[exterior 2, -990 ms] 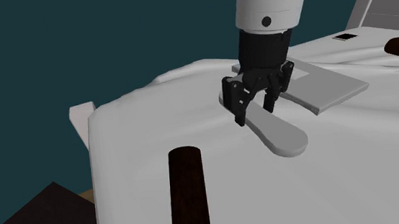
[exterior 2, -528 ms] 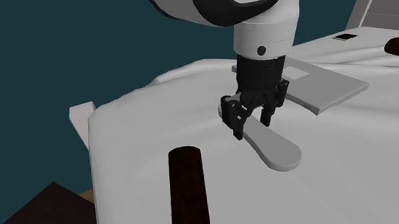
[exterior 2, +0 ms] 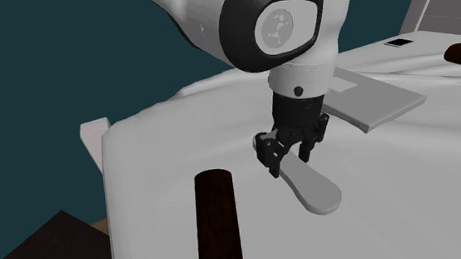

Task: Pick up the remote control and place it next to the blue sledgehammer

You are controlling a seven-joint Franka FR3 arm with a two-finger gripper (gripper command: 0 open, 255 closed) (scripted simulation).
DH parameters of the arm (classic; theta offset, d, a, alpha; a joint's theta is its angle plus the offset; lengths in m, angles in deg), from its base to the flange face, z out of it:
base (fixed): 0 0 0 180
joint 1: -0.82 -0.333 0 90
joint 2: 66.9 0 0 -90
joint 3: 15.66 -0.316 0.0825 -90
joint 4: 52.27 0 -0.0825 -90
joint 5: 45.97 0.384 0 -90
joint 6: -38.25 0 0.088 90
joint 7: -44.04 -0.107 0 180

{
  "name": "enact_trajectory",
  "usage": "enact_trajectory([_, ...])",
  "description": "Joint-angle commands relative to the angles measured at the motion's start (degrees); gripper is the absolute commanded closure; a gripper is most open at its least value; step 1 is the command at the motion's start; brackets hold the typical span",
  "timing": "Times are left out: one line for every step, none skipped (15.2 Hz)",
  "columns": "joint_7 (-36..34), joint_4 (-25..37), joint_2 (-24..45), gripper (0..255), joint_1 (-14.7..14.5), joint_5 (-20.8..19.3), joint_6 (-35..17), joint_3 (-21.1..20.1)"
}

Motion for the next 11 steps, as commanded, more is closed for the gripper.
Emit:
enact_trajectory([0.4,-0.5,0.9,255,0.1,0.8,-1.3,-0.2])
enact_trajectory([0.4,-0.5,0.9,255,0.1,0.8,-1.3,-0.2])
enact_trajectory([0.4,-0.5,0.9,255,0.1,0.8,-1.3,-0.2])
enact_trajectory([0.4,-0.5,0.9,255,0.1,0.8,-1.3,-0.2])
enact_trajectory([0.4,-0.5,0.9,255,0.1,0.8,-1.3,-0.2])
enact_trajectory([0.4,-0.5,0.9,255,0.1,0.8,-1.3,-0.2])
enact_trajectory([0.4,-0.5,0.9,255,0.1,0.8,-1.3,-0.2])
enact_trajectory([0.4,-0.5,0.9,255,0.1,0.8,-1.3,-0.2])
enact_trajectory([0.4,-0.5,0.9,255,0.1,0.8,-1.3,-0.2])
enact_trajectory([0.4,-0.5,0.9,0,0.1,0.8,-1.3,-0.2])
enact_trajectory([0.4,-0.5,0.9,0,0.1,0.8,-1.3,-0.2])
